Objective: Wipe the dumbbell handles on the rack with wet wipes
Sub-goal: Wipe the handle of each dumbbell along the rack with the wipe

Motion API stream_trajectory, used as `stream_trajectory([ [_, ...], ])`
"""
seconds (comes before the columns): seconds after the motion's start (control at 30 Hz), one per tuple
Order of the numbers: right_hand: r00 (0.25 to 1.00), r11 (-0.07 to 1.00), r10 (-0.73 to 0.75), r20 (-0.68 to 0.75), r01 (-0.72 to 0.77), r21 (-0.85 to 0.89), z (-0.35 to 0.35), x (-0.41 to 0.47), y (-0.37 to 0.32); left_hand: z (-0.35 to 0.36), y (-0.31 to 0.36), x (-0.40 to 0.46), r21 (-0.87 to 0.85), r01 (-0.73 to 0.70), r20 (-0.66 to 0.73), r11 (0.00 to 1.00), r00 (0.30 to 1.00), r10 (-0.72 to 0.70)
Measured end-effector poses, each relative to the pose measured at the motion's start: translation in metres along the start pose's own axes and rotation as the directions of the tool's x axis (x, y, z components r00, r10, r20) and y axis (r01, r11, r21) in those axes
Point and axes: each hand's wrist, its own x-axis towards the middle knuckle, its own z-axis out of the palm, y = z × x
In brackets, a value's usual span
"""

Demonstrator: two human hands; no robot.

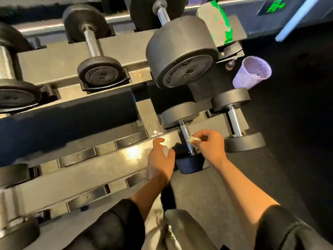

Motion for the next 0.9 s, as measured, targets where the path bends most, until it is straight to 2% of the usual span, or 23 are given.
stream_trajectory([
  [0.07,0.999,1.0,0.0,0.032,0.001,-0.023,-0.001,0.014,0.002,0.014,0.006,0.011,-0.006,-0.003,0.012,1.0,1.0,0.003],
  [0.23,0.991,0.997,-0.047,0.125,0.053,-0.049,0.0,0.052,0.009,0.041,0.012,0.023,0.089,0.008,-0.063,0.996,0.998,-0.002],
  [0.4,0.947,0.974,-0.191,0.26,0.217,-0.072,0.004,0.082,0.027,0.077,0.01,0.031,0.07,0.069,-0.221,0.995,0.974,-0.052],
  [0.53,0.876,0.903,-0.365,0.316,0.415,-0.108,-0.006,0.093,0.054,0.116,0.003,0.03,0.001,0.158,-0.335,0.987,0.93,-0.149],
  [0.63,0.833,0.863,-0.45,0.321,0.498,-0.084,-0.01,0.102,0.067,0.133,-0.005,0.031,-0.014,0.213,-0.402,0.977,0.893,-0.2],
  [0.77,0.768,0.798,-0.57,0.292,0.603,-0.027,0.006,0.114,0.077,0.152,-0.02,0.03,-0.023,0.243,-0.392,0.97,0.89,-0.232],
  [0.9,0.641,0.66,-0.716,0.278,0.751,-0.032,0.028,0.126,0.078,0.159,-0.029,0.03,-0.122,0.175,-0.473,0.977,0.855,-0.213],
])
